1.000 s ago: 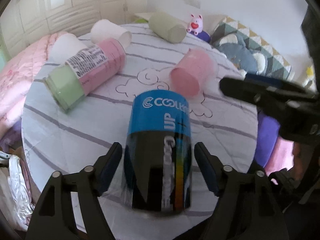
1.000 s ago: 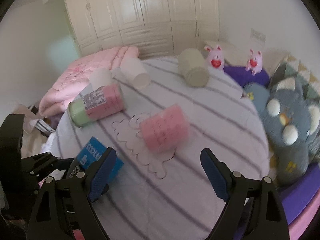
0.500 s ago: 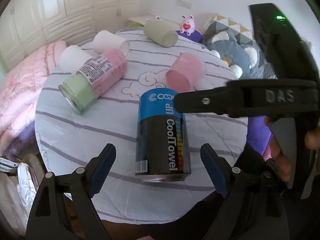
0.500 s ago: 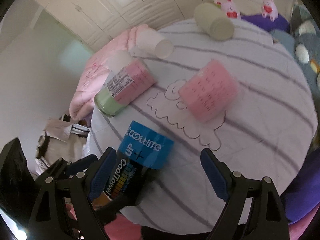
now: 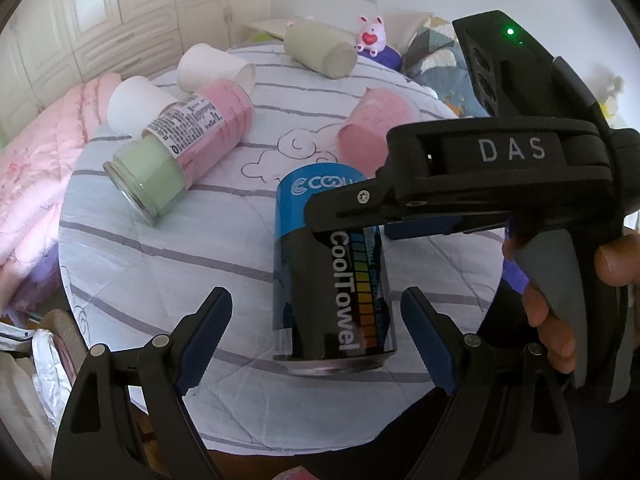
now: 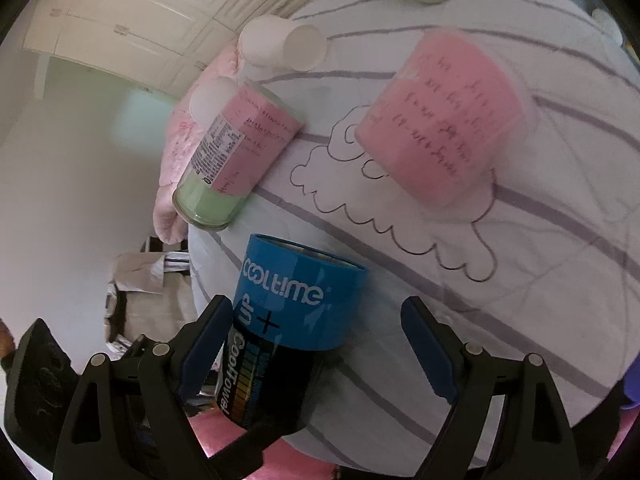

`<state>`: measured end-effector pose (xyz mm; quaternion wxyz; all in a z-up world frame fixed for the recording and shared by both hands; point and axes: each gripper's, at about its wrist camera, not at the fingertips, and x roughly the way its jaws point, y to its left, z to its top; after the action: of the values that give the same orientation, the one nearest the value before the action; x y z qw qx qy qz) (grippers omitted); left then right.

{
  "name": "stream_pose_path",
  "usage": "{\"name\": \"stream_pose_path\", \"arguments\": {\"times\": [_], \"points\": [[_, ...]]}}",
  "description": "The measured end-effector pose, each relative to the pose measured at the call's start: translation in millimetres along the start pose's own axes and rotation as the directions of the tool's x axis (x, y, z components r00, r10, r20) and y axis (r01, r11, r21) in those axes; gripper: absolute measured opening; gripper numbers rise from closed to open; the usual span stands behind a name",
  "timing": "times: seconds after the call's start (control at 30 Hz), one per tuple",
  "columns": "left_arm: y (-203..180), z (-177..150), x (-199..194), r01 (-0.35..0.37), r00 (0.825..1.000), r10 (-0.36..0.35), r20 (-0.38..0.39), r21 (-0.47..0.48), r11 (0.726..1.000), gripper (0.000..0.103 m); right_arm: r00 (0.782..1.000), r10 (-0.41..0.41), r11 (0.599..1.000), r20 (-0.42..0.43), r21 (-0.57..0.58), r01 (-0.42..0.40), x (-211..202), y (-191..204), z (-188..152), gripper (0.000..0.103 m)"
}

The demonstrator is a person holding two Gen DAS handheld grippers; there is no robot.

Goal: Flip cup upright
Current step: 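Open the left gripper while the right gripper grasps the standing tumbler, then lift and rotate the tumbler with the right gripper, mouth turning up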

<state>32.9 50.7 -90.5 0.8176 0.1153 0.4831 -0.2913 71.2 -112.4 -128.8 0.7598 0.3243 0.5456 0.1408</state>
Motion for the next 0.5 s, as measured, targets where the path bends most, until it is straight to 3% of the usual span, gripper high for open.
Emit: {"name": "stream_pose_path", "arguments": {"times": [0.3,0.5], "points": [[5.5,1.1,11.2,0.032,0.999,-0.032,-0.035,0.008,0.999,0.088,0.995,0.084,0.994,-0.052,0.074,-0.081,17.6,-4.2,5.4,0.087],[7.9,2.6,17.6,0.047,0.998,-0.046,-0.043,0.008,0.999,0.088,0.994,0.092,0.993,-0.065,0.079,-0.087,23.7,-2.8,8.1,0.087]]}}
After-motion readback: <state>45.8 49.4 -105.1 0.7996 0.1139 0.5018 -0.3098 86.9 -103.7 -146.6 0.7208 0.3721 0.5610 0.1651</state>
